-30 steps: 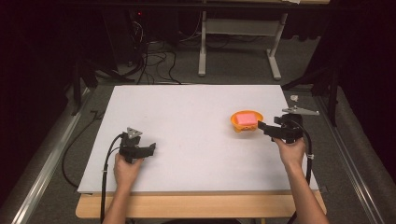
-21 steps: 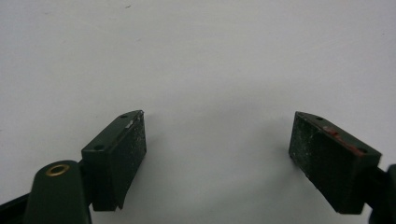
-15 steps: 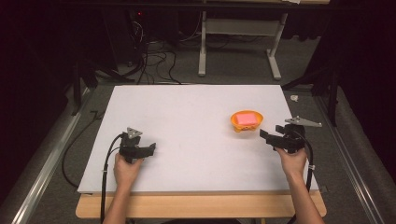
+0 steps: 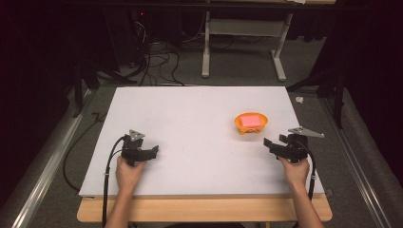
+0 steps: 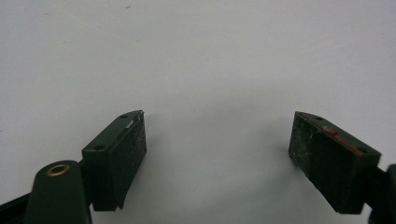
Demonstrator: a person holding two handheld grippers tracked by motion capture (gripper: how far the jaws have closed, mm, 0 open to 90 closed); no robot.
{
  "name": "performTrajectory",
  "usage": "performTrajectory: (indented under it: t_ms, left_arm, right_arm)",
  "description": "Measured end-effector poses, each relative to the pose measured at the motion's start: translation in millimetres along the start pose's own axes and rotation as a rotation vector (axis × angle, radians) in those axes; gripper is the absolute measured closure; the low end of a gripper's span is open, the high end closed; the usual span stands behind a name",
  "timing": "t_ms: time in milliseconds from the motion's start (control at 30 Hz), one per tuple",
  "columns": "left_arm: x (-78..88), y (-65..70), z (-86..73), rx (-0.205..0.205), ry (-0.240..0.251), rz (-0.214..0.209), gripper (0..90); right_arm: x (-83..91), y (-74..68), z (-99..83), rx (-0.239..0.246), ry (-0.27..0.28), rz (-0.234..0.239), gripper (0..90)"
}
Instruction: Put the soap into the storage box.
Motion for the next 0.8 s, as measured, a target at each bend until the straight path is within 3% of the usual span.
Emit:
performTrajectory:
  t_ms: [400,800]
  left_arm:
    - [0.1,0.0,0.0,-0.001,-0.001,0.000,19.7]
    - [0.1,0.1,0.0,-0.001,-0.001,0.000,19.7]
  right_arm:
    - [-6.8,1.6,-10.3,-0.006,-0.018,-0.003,27.8]
    - [-15.7,5.3,-21.9,-0.005,-0.048,-0.036,28.3]
Point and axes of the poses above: each handheld gripper's, and its own axes: x roughly backward along the jaws, z roughly out of its top, y roughly to its right, the point moved 1 cm from there along -x, roughly forward along the jaws, and after that the axes turned 12 degrees about -y, right-handed, at the moved point
